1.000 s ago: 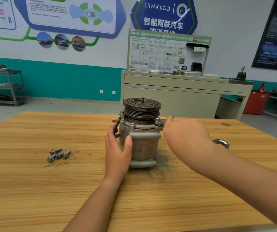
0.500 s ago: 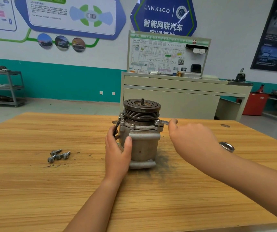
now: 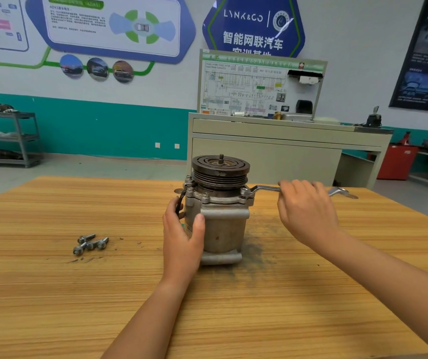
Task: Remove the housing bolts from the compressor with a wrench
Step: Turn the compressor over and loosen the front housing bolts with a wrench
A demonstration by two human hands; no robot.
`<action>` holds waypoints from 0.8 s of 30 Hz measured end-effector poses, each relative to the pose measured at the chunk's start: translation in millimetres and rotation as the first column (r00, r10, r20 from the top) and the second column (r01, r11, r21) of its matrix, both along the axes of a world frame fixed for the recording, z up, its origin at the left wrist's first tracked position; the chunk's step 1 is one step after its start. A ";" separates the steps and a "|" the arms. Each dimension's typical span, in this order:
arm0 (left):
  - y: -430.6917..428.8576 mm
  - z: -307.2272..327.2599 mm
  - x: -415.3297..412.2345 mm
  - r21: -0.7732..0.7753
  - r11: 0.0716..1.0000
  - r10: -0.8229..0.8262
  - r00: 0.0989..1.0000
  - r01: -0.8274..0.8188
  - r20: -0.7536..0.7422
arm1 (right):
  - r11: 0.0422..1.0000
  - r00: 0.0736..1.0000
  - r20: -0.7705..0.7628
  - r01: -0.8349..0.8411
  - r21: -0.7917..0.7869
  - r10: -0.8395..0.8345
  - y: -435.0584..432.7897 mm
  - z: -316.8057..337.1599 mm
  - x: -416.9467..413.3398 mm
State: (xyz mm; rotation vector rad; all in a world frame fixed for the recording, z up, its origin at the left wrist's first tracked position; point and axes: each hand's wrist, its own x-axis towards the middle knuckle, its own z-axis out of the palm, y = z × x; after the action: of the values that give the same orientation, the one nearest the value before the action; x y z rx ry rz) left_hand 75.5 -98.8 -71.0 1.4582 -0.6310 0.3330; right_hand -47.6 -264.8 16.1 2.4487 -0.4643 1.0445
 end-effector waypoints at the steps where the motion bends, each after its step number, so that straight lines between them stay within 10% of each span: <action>1: -0.3 -0.2 0.3 -0.002 1.000 0.002 1.000 -0.002 -0.001 | 1.000 1.000 0.013 0.006 0.028 -0.007 -5.4 -2.0 7.9; 14: -1.8 0.1 1.3 0.005 1.000 0.004 1.000 -0.004 -0.007 | 0.995 0.973 -0.230 -0.003 -0.103 -0.021 -18.5 26.7 61.6; 20: -3.3 -0.8 3.1 0.006 1.000 0.029 1.000 -0.029 0.011 | 0.960 0.993 0.098 -0.086 0.268 0.062 -33.9 54.7 10.4; 24: -2.6 -1.1 3.3 0.003 1.000 0.019 1.000 -0.019 0.002 | 0.967 0.992 -0.085 -0.071 0.243 0.094 -9.8 47.3 -20.9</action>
State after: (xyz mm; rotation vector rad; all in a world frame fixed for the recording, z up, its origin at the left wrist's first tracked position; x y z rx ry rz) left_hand 78.8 -101.4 -72.0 1.4679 -0.6195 0.3486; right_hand -68.4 -274.6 63.4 2.7395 -0.4862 0.9457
